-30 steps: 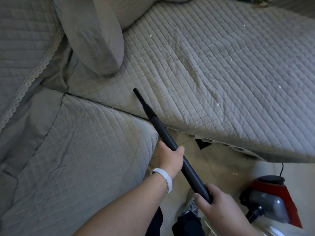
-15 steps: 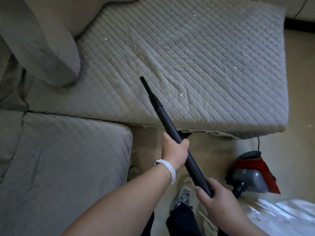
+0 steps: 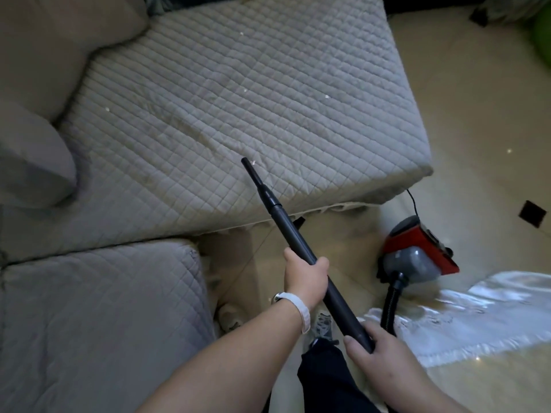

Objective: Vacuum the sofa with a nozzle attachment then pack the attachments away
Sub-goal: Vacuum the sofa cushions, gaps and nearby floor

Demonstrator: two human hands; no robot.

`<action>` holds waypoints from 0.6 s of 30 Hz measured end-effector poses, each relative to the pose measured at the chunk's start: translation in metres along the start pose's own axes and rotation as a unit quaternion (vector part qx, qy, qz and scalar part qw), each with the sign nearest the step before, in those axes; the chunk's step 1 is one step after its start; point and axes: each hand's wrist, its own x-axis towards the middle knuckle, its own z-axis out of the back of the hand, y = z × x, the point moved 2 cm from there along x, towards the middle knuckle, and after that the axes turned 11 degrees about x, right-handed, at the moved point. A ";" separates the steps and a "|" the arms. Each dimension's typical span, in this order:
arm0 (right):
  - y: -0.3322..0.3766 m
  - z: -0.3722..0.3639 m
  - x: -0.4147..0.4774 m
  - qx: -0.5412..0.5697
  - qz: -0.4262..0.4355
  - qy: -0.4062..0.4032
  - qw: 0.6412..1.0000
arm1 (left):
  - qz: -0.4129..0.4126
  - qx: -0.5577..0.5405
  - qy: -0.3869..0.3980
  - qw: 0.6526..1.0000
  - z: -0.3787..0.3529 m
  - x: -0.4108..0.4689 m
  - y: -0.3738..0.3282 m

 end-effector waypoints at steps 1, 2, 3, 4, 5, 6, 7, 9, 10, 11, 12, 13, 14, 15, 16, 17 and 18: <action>-0.003 0.000 -0.002 0.006 0.000 -0.005 1.000 | 0.003 0.007 0.002 1.000 -0.004 -0.001 0.002; -0.006 0.000 -0.003 0.011 -0.002 -0.010 1.000 | 0.003 0.012 0.003 1.000 -0.007 -0.002 0.004; -0.008 0.000 -0.004 0.011 -0.005 -0.011 1.000 | 0.002 0.017 0.004 1.000 -0.009 -0.003 0.006; -0.010 0.000 -0.005 0.009 -0.009 -0.009 1.000 | 0.001 0.020 0.004 1.000 -0.011 -0.003 0.007; -0.012 0.000 -0.005 0.011 -0.012 -0.006 1.000 | 0.000 0.021 0.005 1.000 -0.013 -0.002 0.008; -0.013 0.000 -0.005 0.016 -0.015 -0.005 1.000 | 0.001 0.024 0.005 1.000 -0.014 -0.002 0.009; -0.015 0.000 -0.005 0.020 -0.019 -0.005 1.000 | 0.001 0.026 0.005 1.000 -0.015 -0.002 0.010; -0.017 0.000 -0.005 0.014 -0.027 -0.004 1.000 | 0.001 0.031 0.005 1.000 -0.016 -0.002 0.011; -0.017 0.000 -0.005 0.010 -0.031 -0.004 0.999 | 0.001 0.033 0.007 0.999 -0.017 -0.002 0.011; -0.017 0.000 -0.005 0.009 -0.032 -0.005 0.999 | 0.002 0.034 0.009 0.999 -0.017 -0.001 0.012; -0.016 0.000 -0.005 0.009 -0.033 -0.006 0.999 | 0.003 0.034 0.012 0.999 -0.017 0.000 0.013; -0.016 -0.001 -0.005 0.010 -0.033 -0.009 0.999 | 0.002 0.033 0.016 0.999 -0.016 0.001 0.013; -0.015 -0.001 -0.004 0.011 -0.034 -0.012 0.999 | 0.000 0.031 0.019 0.999 -0.016 0.002 0.012; -0.014 -0.003 -0.003 0.013 -0.035 -0.015 0.999 | -0.002 0.030 0.021 0.999 -0.015 0.005 0.011; -0.013 -0.004 -0.001 0.019 -0.034 -0.017 0.999 | -0.005 0.032 0.022 0.999 -0.014 0.007 0.010; -0.012 -0.006 0.001 0.027 -0.032 -0.016 0.999 | -0.007 0.035 0.021 0.999 -0.013 0.010 0.009; -0.011 -0.008 0.005 0.033 -0.029 -0.014 0.999 | -0.009 0.037 0.020 0.999 -0.012 0.014 0.007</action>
